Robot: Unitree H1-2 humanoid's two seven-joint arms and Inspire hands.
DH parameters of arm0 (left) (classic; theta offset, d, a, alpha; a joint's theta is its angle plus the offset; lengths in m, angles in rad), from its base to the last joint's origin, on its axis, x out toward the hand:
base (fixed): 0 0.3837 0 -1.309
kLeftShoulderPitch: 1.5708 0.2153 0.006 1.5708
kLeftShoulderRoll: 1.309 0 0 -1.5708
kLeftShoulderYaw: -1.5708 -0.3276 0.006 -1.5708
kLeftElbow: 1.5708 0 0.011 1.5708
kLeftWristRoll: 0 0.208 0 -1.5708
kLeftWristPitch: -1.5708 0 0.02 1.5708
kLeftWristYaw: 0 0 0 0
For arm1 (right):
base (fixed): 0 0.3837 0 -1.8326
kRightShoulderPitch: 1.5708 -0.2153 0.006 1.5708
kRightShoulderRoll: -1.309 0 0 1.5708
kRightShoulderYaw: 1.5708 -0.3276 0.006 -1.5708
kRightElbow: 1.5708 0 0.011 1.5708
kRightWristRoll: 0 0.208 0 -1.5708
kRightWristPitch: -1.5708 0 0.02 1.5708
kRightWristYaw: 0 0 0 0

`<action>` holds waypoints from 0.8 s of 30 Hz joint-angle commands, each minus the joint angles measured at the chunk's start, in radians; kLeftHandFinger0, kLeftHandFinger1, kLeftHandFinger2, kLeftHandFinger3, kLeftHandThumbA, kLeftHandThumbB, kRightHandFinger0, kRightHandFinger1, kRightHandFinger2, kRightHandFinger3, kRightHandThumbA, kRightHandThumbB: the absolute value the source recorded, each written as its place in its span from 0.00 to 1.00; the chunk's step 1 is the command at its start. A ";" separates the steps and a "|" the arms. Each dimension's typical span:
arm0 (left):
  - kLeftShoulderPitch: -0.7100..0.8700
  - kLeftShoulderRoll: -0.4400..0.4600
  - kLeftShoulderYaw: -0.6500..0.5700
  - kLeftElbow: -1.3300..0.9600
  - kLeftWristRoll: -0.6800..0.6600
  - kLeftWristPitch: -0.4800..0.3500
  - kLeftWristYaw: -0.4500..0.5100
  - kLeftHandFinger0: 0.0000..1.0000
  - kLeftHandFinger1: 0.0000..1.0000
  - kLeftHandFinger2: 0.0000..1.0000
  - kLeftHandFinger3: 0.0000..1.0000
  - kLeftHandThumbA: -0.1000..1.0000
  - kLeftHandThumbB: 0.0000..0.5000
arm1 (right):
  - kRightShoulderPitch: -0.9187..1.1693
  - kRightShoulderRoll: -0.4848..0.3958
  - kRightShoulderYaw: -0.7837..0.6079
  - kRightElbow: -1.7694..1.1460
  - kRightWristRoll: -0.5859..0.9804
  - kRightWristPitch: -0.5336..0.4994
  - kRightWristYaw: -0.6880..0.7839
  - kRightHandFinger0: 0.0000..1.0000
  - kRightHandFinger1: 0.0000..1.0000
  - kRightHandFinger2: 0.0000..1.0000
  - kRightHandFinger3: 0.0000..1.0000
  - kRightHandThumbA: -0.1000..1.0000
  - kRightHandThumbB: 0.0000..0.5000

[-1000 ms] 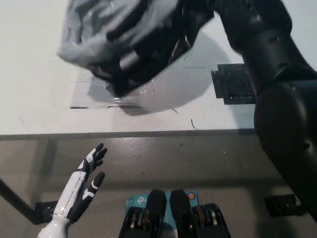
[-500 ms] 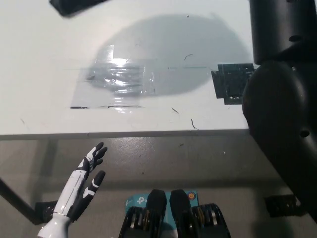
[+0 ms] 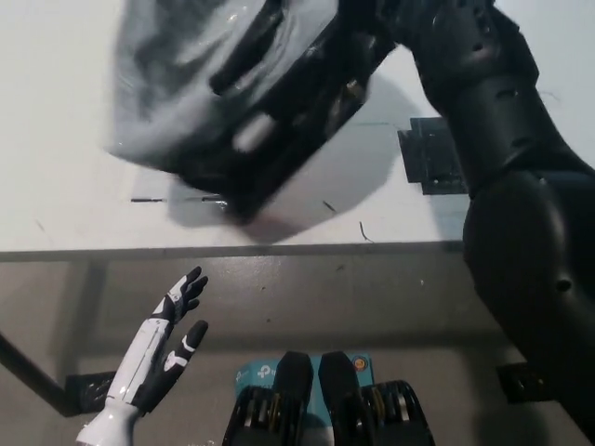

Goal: Use the right hand to pick up a small rectangular container and put it into a plastic bag and lift the bag

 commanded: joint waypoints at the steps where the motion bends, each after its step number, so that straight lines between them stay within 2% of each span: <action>1: -0.009 0.013 -0.004 -0.047 0.013 0.008 -0.010 1.00 1.00 1.00 1.00 0.90 0.49 | -0.196 -0.028 -0.014 -0.180 0.078 -0.037 0.019 0.00 0.07 0.75 1.00 0.00 0.15; 2: -0.008 0.015 -0.005 -0.046 0.014 0.006 -0.011 1.00 1.00 1.00 1.00 0.89 0.48 | -0.180 -0.020 0.000 -0.184 0.066 -0.034 0.022 0.00 0.08 0.76 1.00 0.00 0.11; 5: -0.005 0.017 -0.008 -0.044 0.016 -0.001 -0.013 1.00 1.00 1.00 1.00 0.88 0.46 | -0.147 -0.005 0.037 -0.167 0.026 -0.049 0.012 0.00 0.07 0.73 1.00 0.00 0.16; 6: 0.002 0.016 -0.012 -0.045 0.025 -0.007 -0.011 1.00 1.00 1.00 1.00 0.88 0.45 | -0.115 0.008 0.045 -0.134 0.015 -0.067 0.018 0.00 0.07 0.80 1.00 0.00 0.14; 7: 0.007 0.015 -0.014 -0.047 0.029 -0.009 -0.009 1.00 1.00 1.00 1.00 0.88 0.45 | -0.096 0.012 0.053 -0.100 0.010 -0.080 0.036 0.00 0.08 0.82 1.00 0.00 0.09; 8: 0.010 0.015 -0.015 -0.049 0.029 -0.010 -0.009 1.00 1.00 1.00 1.00 0.88 0.45 | -0.093 0.011 0.055 -0.084 0.010 -0.087 0.041 0.00 0.11 0.84 1.00 0.00 0.09; 10: 0.008 0.018 -0.015 -0.050 0.025 -0.011 -0.009 1.00 1.00 1.00 1.00 0.88 0.45 | -0.096 0.010 0.055 -0.066 0.018 -0.094 0.027 0.00 0.11 0.79 1.00 0.00 0.10; 12: 0.011 0.018 -0.016 -0.053 0.023 -0.009 -0.010 1.00 1.00 1.00 1.00 0.89 0.46 | -0.103 0.012 0.049 -0.061 0.027 -0.086 0.003 0.00 0.13 0.79 1.00 0.00 0.15; 13: 0.014 0.019 -0.018 -0.054 0.025 -0.008 -0.010 1.00 1.00 1.00 1.00 0.89 0.46 | -0.103 0.014 0.053 -0.061 0.023 -0.094 -0.001 0.00 0.16 0.82 1.00 0.00 0.15; 20: 0.024 0.016 -0.026 -0.045 0.034 -0.020 -0.005 1.00 1.00 1.00 1.00 0.88 0.46 | -0.098 0.031 0.082 -0.048 0.012 -0.121 0.021 0.00 0.16 0.80 1.00 0.00 0.15; 22: 0.028 0.011 -0.027 -0.050 0.021 -0.007 -0.008 1.00 1.00 1.00 1.00 0.84 0.47 | -0.077 0.044 0.087 -0.030 0.009 -0.135 0.022 0.00 0.18 0.82 1.00 0.00 0.16; 24: 0.026 0.008 -0.030 -0.054 0.023 0.001 -0.008 1.00 1.00 1.00 1.00 0.83 0.46 | -0.064 0.058 0.090 -0.013 0.005 -0.147 -0.003 0.00 0.15 0.82 1.00 0.00 0.16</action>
